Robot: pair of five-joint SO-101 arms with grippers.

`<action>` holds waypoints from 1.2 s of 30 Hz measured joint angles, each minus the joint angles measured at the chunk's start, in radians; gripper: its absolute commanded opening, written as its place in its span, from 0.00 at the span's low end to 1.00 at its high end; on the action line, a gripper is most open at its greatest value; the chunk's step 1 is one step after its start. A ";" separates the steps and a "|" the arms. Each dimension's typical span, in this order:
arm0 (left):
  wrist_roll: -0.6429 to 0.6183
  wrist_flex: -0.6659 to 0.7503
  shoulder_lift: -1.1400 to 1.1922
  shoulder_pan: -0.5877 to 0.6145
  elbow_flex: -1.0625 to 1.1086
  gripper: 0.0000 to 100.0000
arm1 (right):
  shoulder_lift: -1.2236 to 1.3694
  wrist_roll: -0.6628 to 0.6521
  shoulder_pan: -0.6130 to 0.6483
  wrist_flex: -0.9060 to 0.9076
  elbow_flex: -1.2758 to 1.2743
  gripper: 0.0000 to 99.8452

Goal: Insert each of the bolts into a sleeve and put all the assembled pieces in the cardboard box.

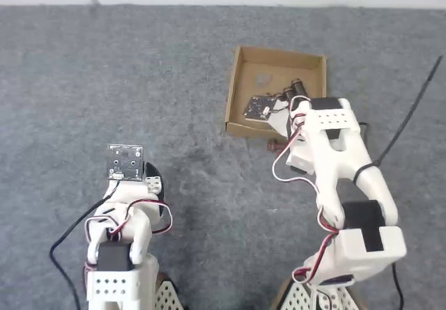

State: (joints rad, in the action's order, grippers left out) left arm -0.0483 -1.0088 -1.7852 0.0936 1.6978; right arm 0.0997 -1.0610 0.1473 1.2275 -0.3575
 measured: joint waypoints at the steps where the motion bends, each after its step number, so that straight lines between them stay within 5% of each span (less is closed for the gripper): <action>1: 0.000 0.000 0.000 0.000 0.000 0.02 | 0.000 -0.020 -0.009 0.000 0.000 0.19; 17: 0.000 0.000 0.000 0.000 0.000 0.02 | 0.153 -0.064 -0.020 -0.242 -0.018 0.19; 25: 0.000 0.000 0.000 0.000 0.000 0.02 | 0.170 -0.064 -0.021 -0.227 0.018 0.02; 31: 0.000 0.000 0.000 0.000 0.000 0.02 | 0.172 -0.068 -0.021 -0.229 0.025 0.01; 36: 0.000 0.000 0.000 0.000 0.000 0.02 | 0.169 0.068 -0.018 -0.192 0.026 0.01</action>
State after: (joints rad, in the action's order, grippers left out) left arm -0.0483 -1.0088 -1.7852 0.0936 1.6978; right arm 0.2685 -0.9935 0.1289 1.0357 -0.3314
